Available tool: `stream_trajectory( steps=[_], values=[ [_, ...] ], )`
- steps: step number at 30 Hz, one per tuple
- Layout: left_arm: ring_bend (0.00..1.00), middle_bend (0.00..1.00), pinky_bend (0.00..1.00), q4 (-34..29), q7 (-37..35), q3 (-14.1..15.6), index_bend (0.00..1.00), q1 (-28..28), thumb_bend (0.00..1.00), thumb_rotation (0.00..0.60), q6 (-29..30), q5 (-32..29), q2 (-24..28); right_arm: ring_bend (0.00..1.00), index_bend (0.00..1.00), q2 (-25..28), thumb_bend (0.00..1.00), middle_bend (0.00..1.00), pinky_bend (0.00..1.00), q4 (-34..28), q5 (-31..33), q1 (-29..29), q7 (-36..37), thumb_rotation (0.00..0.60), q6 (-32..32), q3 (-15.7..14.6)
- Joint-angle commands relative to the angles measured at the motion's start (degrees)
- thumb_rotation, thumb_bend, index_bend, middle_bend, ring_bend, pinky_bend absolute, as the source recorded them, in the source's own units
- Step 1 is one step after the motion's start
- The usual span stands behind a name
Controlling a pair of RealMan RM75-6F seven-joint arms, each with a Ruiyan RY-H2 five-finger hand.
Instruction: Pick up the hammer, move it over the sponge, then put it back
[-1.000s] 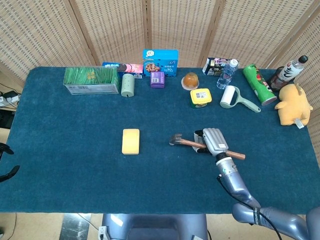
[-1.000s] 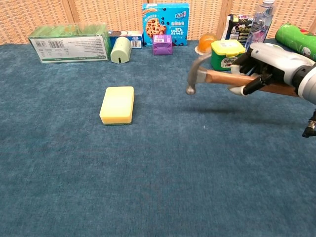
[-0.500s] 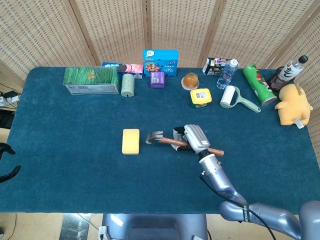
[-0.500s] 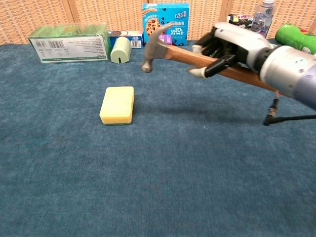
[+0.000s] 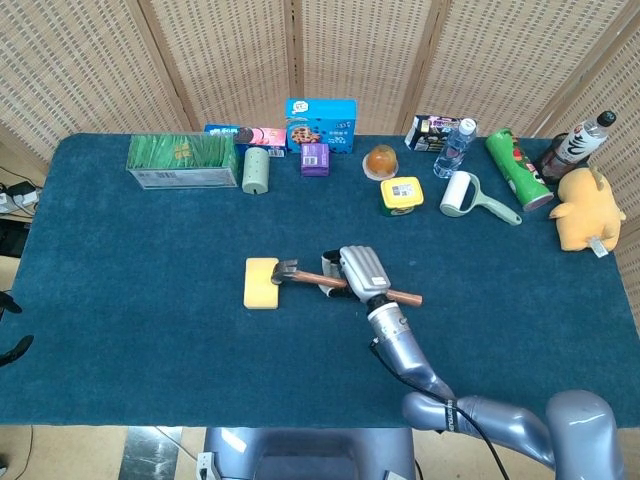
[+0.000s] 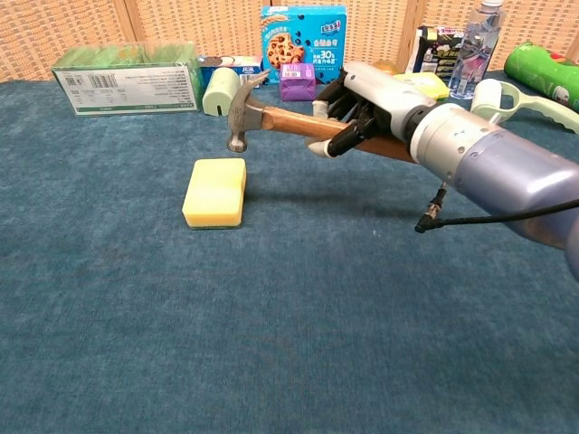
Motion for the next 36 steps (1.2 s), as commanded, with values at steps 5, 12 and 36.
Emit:
stream_trajectory(
  steps=[5,12,36],
  values=[
    [0.26,0.37,0.19,0.61,-0.63,0.37,0.45,1.00,0.22,0.600,0.30,-0.74,0.15,1.00,0.90,-5.16,0.41,1.00,1.00,6.26,0.38,2.48,-0.70,0.600,-0.84,0.28],
    [0.26,0.37,0.19,1.64,-1.68,0.61,0.45,2.04,0.22,0.600,0.74,-1.38,0.19,1.00,0.90,-9.41,0.41,1.00,1.00,13.09,-2.41,5.49,-6.69,0.600,-1.05,-2.15],
    [0.26,0.37,0.19,3.00,-2.95,0.39,0.45,1.57,0.22,0.600,-0.28,-0.37,-1.03,1.00,0.90,-0.43,0.41,1.00,1.00,-8.15,9.11,0.28,3.75,0.600,-6.55,7.35]
  ],
)
